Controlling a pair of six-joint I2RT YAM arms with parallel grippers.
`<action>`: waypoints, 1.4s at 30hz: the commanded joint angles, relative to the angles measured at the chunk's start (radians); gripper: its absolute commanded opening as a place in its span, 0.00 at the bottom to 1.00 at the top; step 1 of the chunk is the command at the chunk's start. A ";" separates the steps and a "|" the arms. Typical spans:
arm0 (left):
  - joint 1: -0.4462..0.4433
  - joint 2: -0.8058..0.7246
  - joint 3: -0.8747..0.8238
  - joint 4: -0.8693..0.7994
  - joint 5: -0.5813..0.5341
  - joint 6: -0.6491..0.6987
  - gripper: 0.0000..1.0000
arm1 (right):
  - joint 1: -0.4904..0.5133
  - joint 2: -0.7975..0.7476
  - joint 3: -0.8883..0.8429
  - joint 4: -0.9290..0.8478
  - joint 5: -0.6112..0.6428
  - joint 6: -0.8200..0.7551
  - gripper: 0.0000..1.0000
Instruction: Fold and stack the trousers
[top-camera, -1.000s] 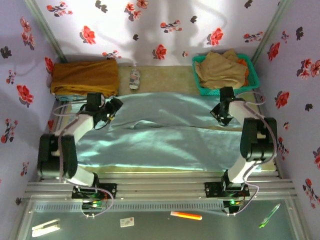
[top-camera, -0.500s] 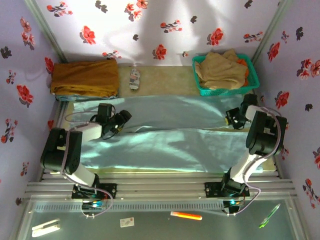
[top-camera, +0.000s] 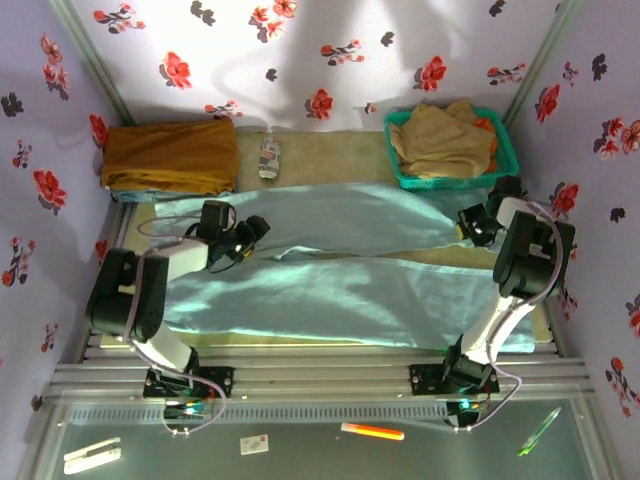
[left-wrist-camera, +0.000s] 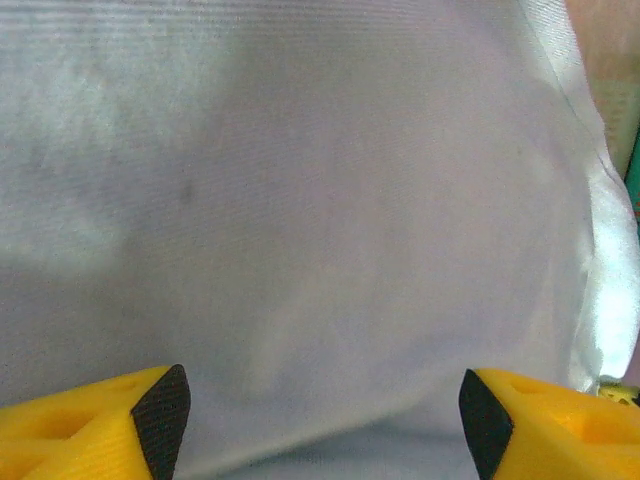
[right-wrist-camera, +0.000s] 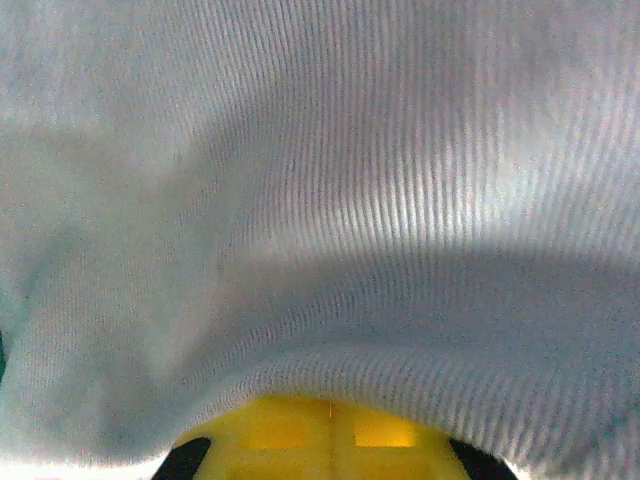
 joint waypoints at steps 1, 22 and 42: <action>0.024 -0.158 0.012 -0.198 -0.053 0.038 0.79 | 0.036 -0.178 -0.057 -0.058 0.035 -0.023 0.00; 0.143 -0.295 -0.211 -0.166 -0.143 0.003 0.80 | 0.216 -0.394 -0.462 -0.094 0.212 -0.093 0.00; 0.276 -0.485 -0.071 -0.538 -0.226 0.072 0.83 | 0.287 -0.411 -0.265 -0.157 0.170 -0.136 0.06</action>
